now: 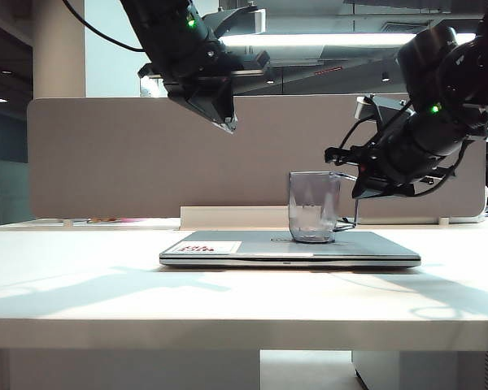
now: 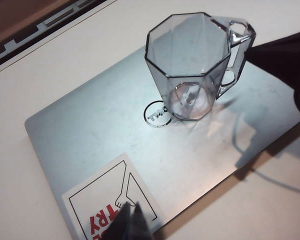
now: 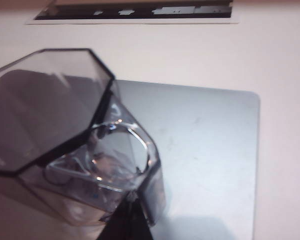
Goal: Pick up the water cup and place it on the side of the laptop close to you.
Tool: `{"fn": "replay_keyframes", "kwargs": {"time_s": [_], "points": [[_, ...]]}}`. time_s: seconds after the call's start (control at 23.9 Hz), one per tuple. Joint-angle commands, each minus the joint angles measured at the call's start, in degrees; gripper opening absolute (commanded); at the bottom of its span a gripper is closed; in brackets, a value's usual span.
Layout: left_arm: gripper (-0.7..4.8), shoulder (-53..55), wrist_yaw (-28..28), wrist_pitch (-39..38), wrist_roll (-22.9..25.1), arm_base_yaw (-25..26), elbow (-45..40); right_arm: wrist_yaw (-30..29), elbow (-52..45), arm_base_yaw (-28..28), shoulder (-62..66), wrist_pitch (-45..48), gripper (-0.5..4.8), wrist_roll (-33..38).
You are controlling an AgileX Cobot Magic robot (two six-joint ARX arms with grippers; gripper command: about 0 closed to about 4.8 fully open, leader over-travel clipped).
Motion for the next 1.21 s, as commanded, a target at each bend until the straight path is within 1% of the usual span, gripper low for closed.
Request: {"fn": "replay_keyframes", "kwargs": {"time_s": [0.04, 0.33, 0.42, 0.46, 0.5, 0.54, 0.58, 0.71, 0.96, 1.0, 1.21], "points": [[-0.04, -0.3, 0.2, 0.4, 0.2, -0.1, 0.3, -1.9, 0.3, -0.2, -0.7, -1.8, -0.06, -0.4], [-0.04, -0.3, 0.2, 0.6, 0.2, -0.1, 0.3, -1.7, 0.2, -0.1, -4.2, -10.1, -0.01, -1.0], [-0.04, -0.3, 0.2, 0.9, 0.3, -0.1, 0.3, -1.6, 0.2, -0.1, -4.5, -10.2, 0.47, -1.0], [-0.04, -0.3, 0.2, 1.0, 0.3, -0.1, 0.3, -1.6, 0.2, -0.1, -4.5, -10.2, 0.89, -1.0], [-0.04, -0.3, 0.2, 1.2, 1.1, -0.1, 0.3, -1.6, 0.2, -0.1, -4.4, -10.4, 1.89, -1.0], [-0.04, -0.3, 0.2, 1.3, 2.0, 0.0, 0.3, -1.6, 0.2, -0.1, -4.4, -10.6, 2.22, -1.0], [-0.04, -0.3, 0.2, 1.4, 2.3, 0.0, 0.3, -1.5, 0.2, -0.1, -4.4, -10.6, 2.22, -1.0], [-0.04, -0.3, 0.2, 2.1, 2.3, 0.0, 0.3, 1.4, 0.2, -0.1, -3.8, -9.6, 2.22, -1.0], [-0.04, -0.3, 0.2, 2.2, 2.4, 0.0, 0.3, 1.2, 0.2, -0.1, 1.3, -5.0, 2.21, -1.0], [-0.04, -0.3, 0.2, 2.2, 2.4, 0.0, 0.3, 1.2, 0.2, -0.1, 2.2, -2.9, 2.21, -1.0], [-0.04, -0.3, 0.0, 2.2, 2.4, 0.0, 0.3, 1.7, 0.2, -0.1, 2.8, 2.1, 2.18, -1.0]]}}
